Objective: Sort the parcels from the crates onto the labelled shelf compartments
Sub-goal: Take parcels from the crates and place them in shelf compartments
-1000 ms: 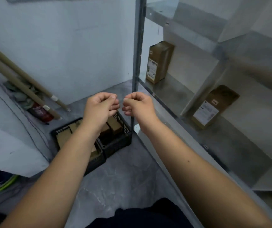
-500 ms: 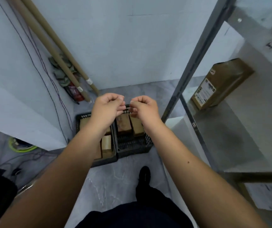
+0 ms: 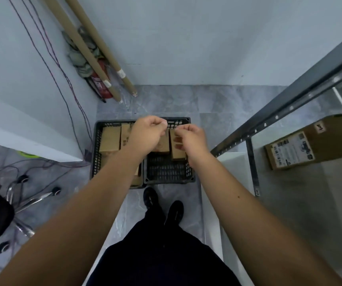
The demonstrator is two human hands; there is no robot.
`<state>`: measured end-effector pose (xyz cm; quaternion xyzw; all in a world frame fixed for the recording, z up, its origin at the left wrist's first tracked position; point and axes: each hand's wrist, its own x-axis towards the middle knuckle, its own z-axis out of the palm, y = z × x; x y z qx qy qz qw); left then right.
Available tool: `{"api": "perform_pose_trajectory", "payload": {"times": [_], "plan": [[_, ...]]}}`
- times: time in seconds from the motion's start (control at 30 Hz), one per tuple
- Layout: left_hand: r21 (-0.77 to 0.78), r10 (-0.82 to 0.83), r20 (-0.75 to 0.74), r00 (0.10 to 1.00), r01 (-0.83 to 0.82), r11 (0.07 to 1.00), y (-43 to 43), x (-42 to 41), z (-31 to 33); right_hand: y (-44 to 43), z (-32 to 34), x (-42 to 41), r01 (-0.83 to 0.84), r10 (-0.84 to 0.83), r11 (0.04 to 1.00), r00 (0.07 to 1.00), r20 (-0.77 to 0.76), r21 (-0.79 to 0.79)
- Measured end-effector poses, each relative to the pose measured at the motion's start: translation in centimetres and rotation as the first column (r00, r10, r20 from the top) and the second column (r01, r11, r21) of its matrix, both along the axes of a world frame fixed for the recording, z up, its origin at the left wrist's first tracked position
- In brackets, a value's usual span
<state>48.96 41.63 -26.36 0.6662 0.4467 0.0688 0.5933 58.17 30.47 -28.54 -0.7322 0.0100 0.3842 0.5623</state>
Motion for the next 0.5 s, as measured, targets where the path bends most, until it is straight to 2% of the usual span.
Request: {"api": "perform_pose_trajectory", "payload": {"times": [0.1, 0.3, 0.5], "plan": [[-0.058, 0.004, -0.027, 1.0, -0.005, 0.998, 1.5, 1.3, -2.8, 1.3, -2.2, 1.4, -0.018, 0.019, 0.997, 1.0, 0.022, -0.073], [-0.316, 0.177, -0.075, 0.981, -0.192, 0.929, 4.5, 4.8, -8.9, 4.8, -7.9, 4.1, -0.033, 0.028, 0.98, 0.999, -0.028, -0.195], [-0.313, 0.167, -0.231, 0.959, -0.236, 0.92, 7.2, 7.5, -16.9, 8.3, -15.0, 7.2, -0.084, 0.051, 0.96, 0.991, -0.127, -0.267]]}}
